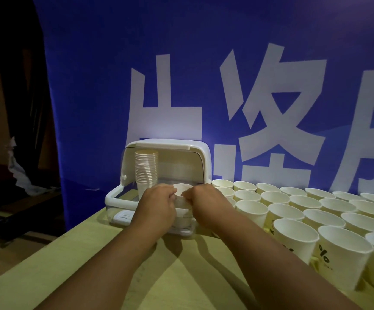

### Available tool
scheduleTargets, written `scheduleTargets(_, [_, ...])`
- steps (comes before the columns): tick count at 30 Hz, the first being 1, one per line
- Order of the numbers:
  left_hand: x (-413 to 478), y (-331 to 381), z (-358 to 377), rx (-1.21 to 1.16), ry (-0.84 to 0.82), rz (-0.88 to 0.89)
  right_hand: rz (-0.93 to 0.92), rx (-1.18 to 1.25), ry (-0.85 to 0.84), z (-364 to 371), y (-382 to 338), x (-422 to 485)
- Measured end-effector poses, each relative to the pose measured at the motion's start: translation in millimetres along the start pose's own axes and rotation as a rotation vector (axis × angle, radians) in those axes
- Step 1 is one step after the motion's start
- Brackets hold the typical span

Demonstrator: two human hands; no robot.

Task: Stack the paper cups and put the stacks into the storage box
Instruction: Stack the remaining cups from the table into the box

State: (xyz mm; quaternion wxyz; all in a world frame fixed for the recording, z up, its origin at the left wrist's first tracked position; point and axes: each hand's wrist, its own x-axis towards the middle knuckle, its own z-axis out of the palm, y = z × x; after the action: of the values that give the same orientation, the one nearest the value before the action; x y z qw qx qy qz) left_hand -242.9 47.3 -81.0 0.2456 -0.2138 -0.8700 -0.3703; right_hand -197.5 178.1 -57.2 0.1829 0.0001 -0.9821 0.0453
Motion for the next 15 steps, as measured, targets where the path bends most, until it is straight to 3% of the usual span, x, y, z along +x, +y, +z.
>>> scheduleTargets(4, [-3.0, 1.9, -1.1, 0.008, -0.016, 0.028, 0.100, 0.205, 0.122, -7.2, 4.2, -0.5])
scheduleTargets(8, [-7.6, 11.8, -1.1, 0.071, 0.068, 0.127, 0.249, 0.205, 0.268, -32.7, 19.7, 3.7])
scheduleTargets(11, [-13.3, 26.3, 4.6, 0.106, 0.081, 0.247, 0.372, 0.129, 0.238, -52.0, 38.0, 4.4])
scheduleTargets(15, [-21.3, 41.6, 21.3, 0.043, -0.108, 0.265, 0.451, -0.019, 0.095, -68.3, 54.9, -4.5])
